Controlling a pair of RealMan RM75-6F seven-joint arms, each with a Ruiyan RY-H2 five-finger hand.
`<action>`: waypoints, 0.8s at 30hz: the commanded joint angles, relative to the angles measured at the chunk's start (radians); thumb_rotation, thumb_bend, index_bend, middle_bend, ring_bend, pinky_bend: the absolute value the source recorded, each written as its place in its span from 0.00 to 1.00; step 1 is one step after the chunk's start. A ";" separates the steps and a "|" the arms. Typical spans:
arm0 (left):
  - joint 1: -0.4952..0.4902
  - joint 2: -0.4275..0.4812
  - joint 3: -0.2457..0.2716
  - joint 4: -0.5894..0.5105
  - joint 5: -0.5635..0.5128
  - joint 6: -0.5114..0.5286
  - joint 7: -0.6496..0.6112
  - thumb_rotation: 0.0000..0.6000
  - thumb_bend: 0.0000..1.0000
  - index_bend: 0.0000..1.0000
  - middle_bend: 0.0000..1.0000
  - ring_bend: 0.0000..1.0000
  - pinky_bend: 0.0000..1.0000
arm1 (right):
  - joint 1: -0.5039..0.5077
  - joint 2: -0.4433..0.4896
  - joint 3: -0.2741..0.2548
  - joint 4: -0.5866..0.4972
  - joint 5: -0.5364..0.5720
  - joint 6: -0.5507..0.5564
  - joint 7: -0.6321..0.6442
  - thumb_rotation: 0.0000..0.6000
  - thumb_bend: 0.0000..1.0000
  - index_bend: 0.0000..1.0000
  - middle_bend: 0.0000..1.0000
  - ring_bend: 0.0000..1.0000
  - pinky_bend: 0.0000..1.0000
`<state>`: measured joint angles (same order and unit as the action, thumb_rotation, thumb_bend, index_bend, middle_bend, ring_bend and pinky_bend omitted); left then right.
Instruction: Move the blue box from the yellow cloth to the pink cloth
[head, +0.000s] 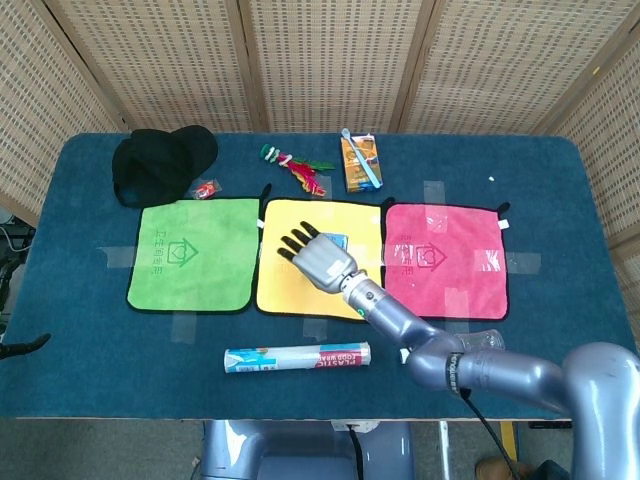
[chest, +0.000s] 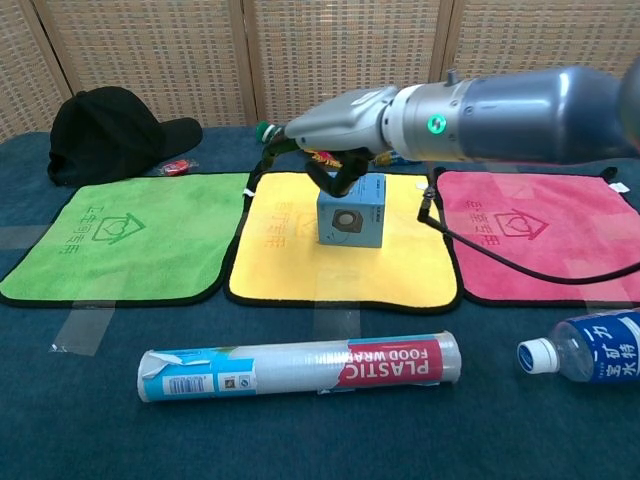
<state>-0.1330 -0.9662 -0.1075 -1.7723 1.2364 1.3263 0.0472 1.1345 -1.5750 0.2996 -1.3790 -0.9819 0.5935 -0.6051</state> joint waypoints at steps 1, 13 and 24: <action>-0.005 0.000 0.000 0.005 -0.012 -0.014 -0.001 1.00 0.00 0.00 0.00 0.00 0.00 | 0.073 -0.100 -0.038 0.113 0.067 -0.008 -0.054 1.00 1.00 0.17 0.17 0.12 0.02; -0.009 0.003 0.004 0.006 -0.017 -0.028 -0.014 1.00 0.00 0.00 0.00 0.00 0.00 | 0.118 -0.125 -0.170 0.158 0.143 0.053 -0.186 1.00 1.00 0.23 0.24 0.17 0.05; -0.007 0.003 0.012 -0.003 0.000 -0.018 -0.011 1.00 0.00 0.00 0.00 0.00 0.00 | 0.120 -0.010 -0.274 0.018 0.287 0.155 -0.349 1.00 1.00 0.32 0.33 0.23 0.13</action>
<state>-0.1409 -0.9630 -0.0964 -1.7744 1.2347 1.3073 0.0367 1.2562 -1.6081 0.0456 -1.3361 -0.7171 0.7281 -0.9317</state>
